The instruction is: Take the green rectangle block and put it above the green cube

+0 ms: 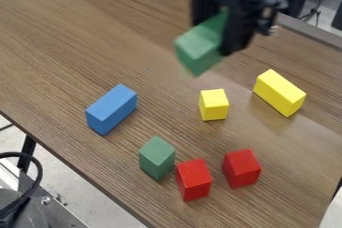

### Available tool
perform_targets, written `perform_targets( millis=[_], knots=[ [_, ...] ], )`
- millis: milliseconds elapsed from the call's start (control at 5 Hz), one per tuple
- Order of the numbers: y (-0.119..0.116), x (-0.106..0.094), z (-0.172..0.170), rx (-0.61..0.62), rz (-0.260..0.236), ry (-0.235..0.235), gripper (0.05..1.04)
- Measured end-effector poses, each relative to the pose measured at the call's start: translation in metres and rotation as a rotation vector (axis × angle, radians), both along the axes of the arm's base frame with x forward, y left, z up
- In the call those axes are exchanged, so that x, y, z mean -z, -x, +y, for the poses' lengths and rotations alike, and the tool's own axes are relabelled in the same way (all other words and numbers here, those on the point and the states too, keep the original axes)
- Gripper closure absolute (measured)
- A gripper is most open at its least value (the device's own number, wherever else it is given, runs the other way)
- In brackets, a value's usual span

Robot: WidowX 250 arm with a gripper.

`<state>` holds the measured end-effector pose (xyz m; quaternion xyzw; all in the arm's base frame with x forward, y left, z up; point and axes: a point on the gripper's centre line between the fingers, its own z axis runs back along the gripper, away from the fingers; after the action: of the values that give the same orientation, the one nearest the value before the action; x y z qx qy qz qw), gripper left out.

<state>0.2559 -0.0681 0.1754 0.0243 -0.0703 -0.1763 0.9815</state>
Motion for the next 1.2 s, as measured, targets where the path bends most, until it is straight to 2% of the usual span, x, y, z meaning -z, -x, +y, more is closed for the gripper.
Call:
perform_targets(
  millis=[200, 600, 800, 1000, 1200],
  knots=[
    [-0.013, -0.007, -0.017, 0.077, -0.032, 0.041, 0.512],
    [-0.035, -0.011, -0.041, 0.224, 0.000, 0.050, 0.512],
    [-0.037, -0.001, -0.069, 0.329, 0.042, 0.036, 0.512],
    [-0.040, 0.024, -0.106, 0.447, 0.104, 0.055, 0.512],
    [-0.037, 0.027, -0.121, 0.498, 0.092, 0.089, 0.512]
  ],
)
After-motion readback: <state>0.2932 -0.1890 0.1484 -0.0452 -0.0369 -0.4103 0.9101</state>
